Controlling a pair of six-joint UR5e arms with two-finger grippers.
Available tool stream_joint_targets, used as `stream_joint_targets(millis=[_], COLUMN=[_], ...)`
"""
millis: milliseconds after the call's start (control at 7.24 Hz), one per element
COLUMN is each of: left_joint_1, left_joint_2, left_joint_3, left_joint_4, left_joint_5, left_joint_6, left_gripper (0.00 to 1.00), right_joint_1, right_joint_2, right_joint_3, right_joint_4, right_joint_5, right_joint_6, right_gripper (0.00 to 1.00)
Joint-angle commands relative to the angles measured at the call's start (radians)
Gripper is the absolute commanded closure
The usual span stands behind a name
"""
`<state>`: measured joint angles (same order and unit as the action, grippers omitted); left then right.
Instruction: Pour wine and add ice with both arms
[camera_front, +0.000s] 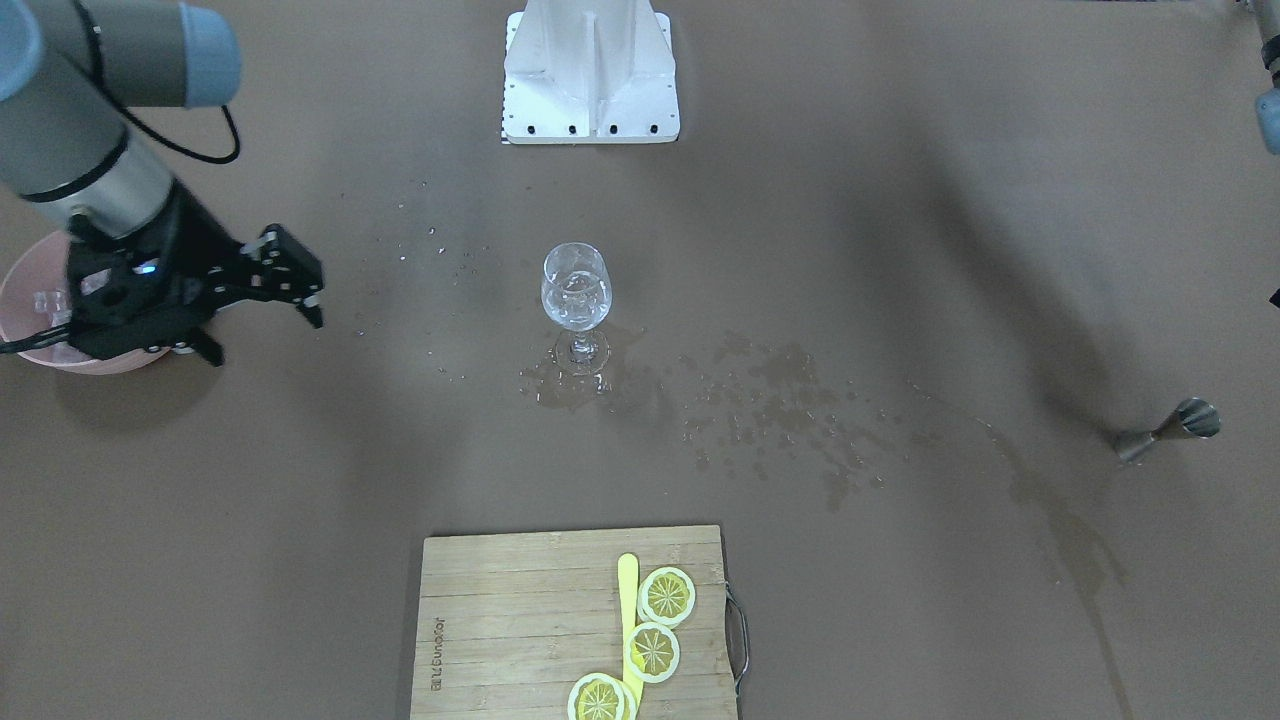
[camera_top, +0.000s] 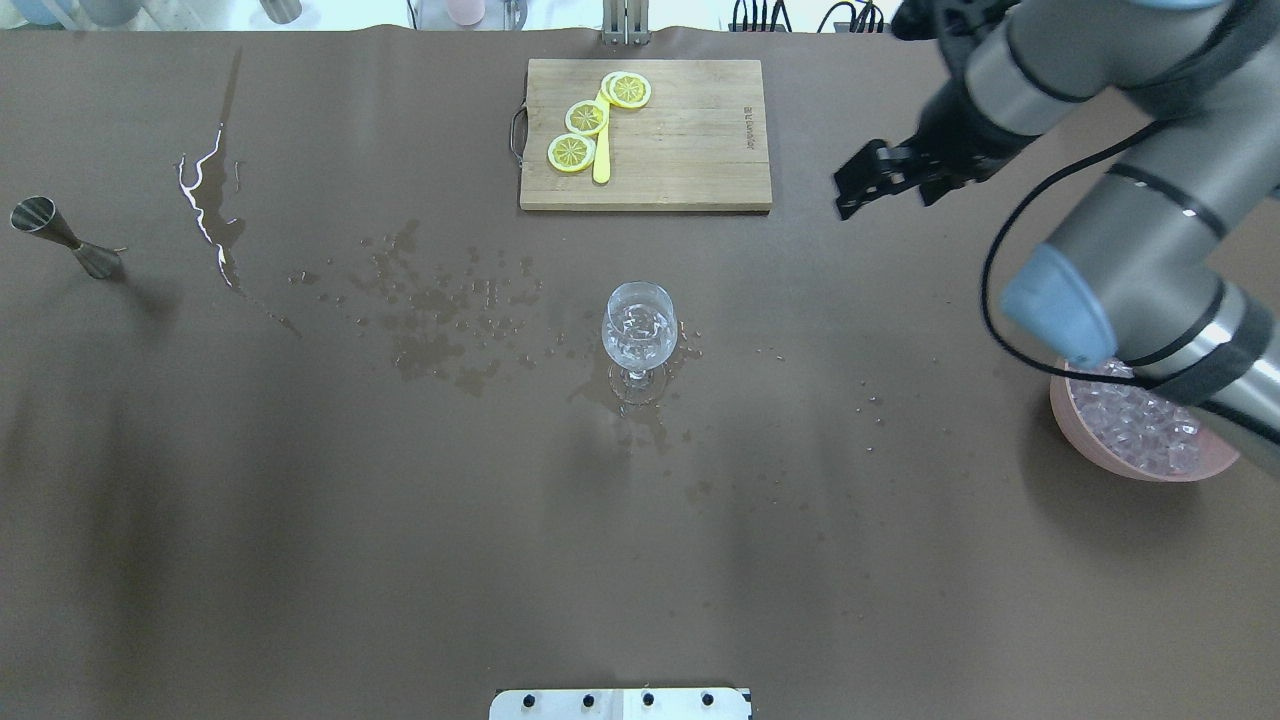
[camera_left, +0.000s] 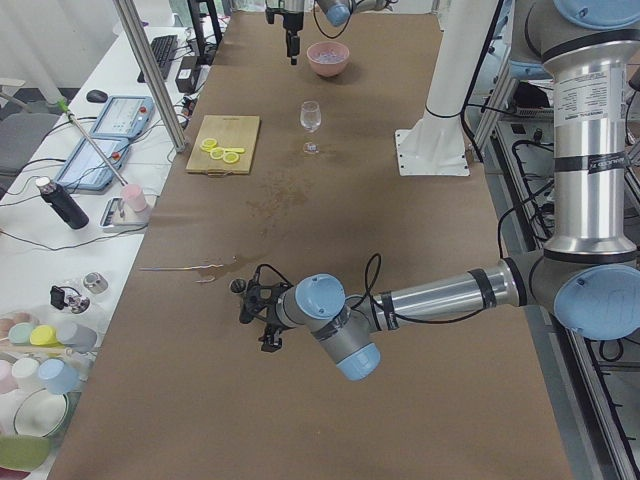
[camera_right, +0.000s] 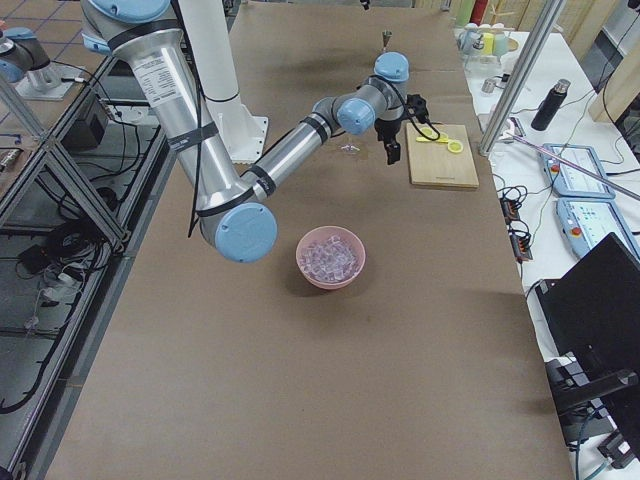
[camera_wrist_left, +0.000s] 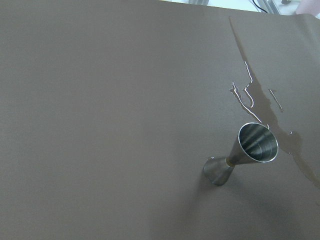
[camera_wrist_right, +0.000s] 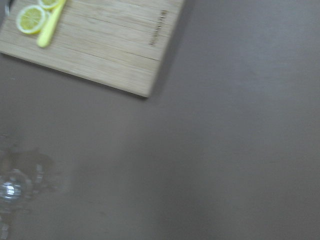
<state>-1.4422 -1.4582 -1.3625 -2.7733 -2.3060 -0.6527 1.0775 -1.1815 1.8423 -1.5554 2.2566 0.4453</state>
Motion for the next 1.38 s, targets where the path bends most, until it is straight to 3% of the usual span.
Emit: stream_joint_targets(millis=[0,138,276,552,690,829,967,1243], left_joint_1=[0.0,-0.001,0.0,0.002,0.002,0.014,0.022,0.01], left_joint_2=[0.019,0.047,0.056,0.035,0.036,-0.003,-0.052,0.007], left_joint_3=[0.005,-0.003,-0.009,-0.018,-0.044,-0.047,-0.053,-0.059], left_joint_4=[0.007,0.014,0.074,0.084,0.113,0.279,0.451,0.507], left_joint_5=[0.043,0.074,0.069,0.073,0.027,-0.09,-0.105,-0.102], left_joint_6=[0.059,0.057,0.047,0.056,0.051,0.056,0.08,0.421], left_gripper=[0.01,0.01,0.01,0.01,0.01,0.01,0.01,0.01], right_joint_1=[0.267,0.392,0.444,0.492,0.492,0.492,0.492,0.49], right_joint_2=[-0.137,-0.141,-0.144,-0.187,-0.223,-0.234,-0.234,-0.225], right_joint_3=[-0.131,-0.278,-0.361,-0.38,-0.385,-0.411,-0.413,-0.434], right_joint_4=[-0.003,0.004,0.008,0.008,0.006,0.008,0.006,0.005], right_joint_5=[0.099,0.16,0.146,0.138,0.103,0.104,0.098,0.089], right_joint_6=[-0.393,-0.522,-0.7,-0.729,-0.728,-0.735,-0.729,-0.729], right_gripper=[0.0,0.0,0.0,0.0,0.0,0.0,0.0,0.0])
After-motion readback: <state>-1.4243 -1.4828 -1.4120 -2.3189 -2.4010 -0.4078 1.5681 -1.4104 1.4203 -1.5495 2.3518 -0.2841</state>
